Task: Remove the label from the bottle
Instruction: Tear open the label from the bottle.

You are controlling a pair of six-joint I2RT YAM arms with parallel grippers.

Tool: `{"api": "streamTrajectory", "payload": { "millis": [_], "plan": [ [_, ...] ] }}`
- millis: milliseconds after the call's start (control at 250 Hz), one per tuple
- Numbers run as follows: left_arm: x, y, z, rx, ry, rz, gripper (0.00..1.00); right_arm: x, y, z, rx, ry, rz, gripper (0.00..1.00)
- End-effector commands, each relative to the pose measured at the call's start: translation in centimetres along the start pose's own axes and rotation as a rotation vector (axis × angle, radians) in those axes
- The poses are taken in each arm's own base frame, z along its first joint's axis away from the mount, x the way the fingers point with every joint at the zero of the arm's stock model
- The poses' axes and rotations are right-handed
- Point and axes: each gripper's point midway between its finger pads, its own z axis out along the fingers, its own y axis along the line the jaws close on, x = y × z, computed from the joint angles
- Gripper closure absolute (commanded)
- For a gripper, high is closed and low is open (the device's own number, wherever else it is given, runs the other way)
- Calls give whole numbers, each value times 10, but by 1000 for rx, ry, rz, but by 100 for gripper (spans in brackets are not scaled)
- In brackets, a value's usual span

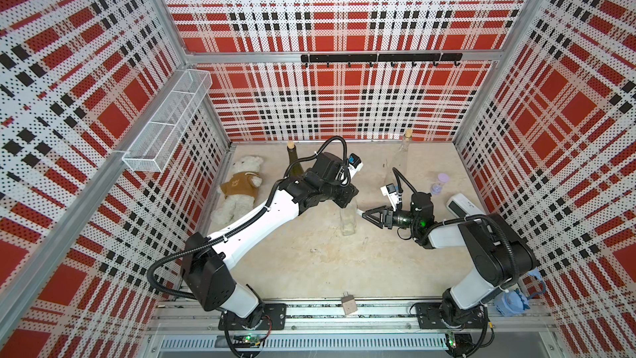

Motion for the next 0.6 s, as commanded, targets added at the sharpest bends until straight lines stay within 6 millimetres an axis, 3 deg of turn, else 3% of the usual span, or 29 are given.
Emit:
{"api": "streamTrajectory", "payload": {
  "millis": [0, 596],
  "plan": [
    [11, -4, 5, 27, 55, -17, 75, -17, 15, 3, -59, -43, -89, 33],
    [14, 0, 5, 8, 60, -17, 75, -21, 34, -5, -79, -75, -111, 51]
  ]
}}
